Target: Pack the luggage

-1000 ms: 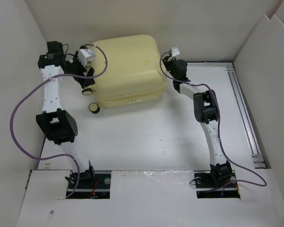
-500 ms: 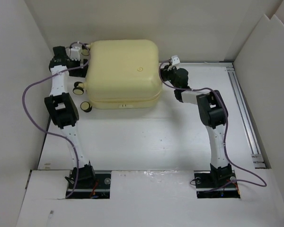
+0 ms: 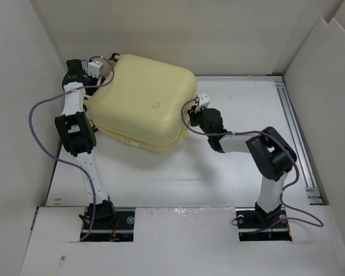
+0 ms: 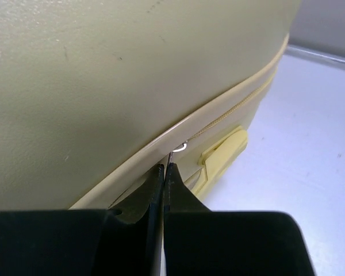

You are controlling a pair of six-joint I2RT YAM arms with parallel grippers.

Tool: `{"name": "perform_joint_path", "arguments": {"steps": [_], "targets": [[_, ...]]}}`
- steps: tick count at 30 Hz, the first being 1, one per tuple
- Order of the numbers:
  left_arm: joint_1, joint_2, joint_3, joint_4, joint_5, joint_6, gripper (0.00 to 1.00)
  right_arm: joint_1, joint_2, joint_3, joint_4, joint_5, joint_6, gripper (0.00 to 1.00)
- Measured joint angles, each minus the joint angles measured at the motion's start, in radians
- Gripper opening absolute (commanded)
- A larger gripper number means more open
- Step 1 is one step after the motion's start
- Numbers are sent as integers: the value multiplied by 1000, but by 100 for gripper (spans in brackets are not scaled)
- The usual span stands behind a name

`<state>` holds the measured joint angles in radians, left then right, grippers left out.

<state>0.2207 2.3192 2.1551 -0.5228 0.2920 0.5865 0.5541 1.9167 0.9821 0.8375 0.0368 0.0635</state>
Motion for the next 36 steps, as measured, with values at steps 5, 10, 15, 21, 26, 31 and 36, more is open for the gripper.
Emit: {"name": "perform_joint_path", "arguments": {"steps": [5,10,15,21,26,31,36], "targets": [[0,6,58,34,-9,61,82,111,-98,-35,-157,83,-39,0],[-23,0,107,82,-21,114,87,169,-146,-56,-249,80,-42,0],[-92,-81,107,157,-31,201,88,226,-199,-97,-293,78,-39,0],[-356,-314,97,-47,153,163,85,319,-219,-126,-274,-51,2,0],[-529,-558,-79,-224,222,209,78,363,-267,-143,-289,-181,13,0],[-566,-773,-289,-430,288,275,59,307,-298,-138,-332,-289,24,0],[-666,-938,-547,-475,253,306,55,278,-299,-135,-341,-344,19,0]]}}
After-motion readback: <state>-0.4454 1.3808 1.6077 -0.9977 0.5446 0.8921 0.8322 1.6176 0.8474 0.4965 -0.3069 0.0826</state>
